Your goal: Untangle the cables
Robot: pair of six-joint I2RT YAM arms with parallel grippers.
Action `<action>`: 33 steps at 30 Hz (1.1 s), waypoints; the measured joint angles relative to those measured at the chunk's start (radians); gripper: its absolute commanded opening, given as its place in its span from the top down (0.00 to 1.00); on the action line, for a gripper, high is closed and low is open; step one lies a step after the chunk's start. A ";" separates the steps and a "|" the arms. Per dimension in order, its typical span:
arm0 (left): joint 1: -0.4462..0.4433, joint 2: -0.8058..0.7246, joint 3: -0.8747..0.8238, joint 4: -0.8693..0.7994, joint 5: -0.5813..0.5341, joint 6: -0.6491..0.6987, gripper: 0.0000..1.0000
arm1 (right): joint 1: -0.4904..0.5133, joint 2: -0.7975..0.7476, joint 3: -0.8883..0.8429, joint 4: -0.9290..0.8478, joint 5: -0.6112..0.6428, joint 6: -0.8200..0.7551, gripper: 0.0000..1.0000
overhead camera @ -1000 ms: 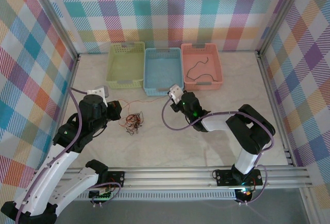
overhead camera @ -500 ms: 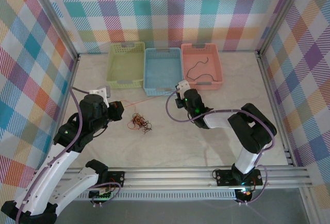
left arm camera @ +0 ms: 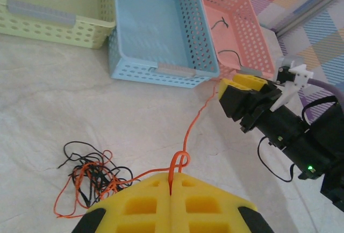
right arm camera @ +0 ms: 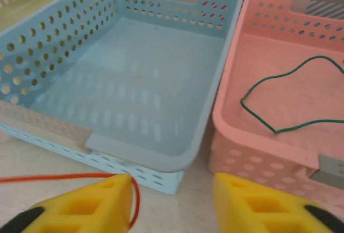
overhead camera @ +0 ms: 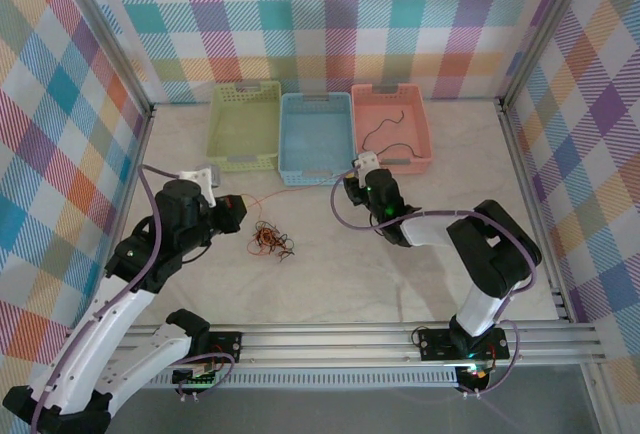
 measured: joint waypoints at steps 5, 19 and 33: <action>0.000 0.072 0.035 0.034 -0.006 -0.015 1.00 | 0.008 -0.003 -0.013 0.039 -0.038 -0.025 0.48; 0.000 0.178 0.095 0.089 -0.074 -0.076 1.00 | 0.089 -0.064 -0.118 0.260 -0.218 -0.181 0.46; 0.004 0.250 0.101 0.140 -0.083 -0.108 1.00 | 0.126 -0.069 -0.131 0.312 -0.567 -0.285 0.54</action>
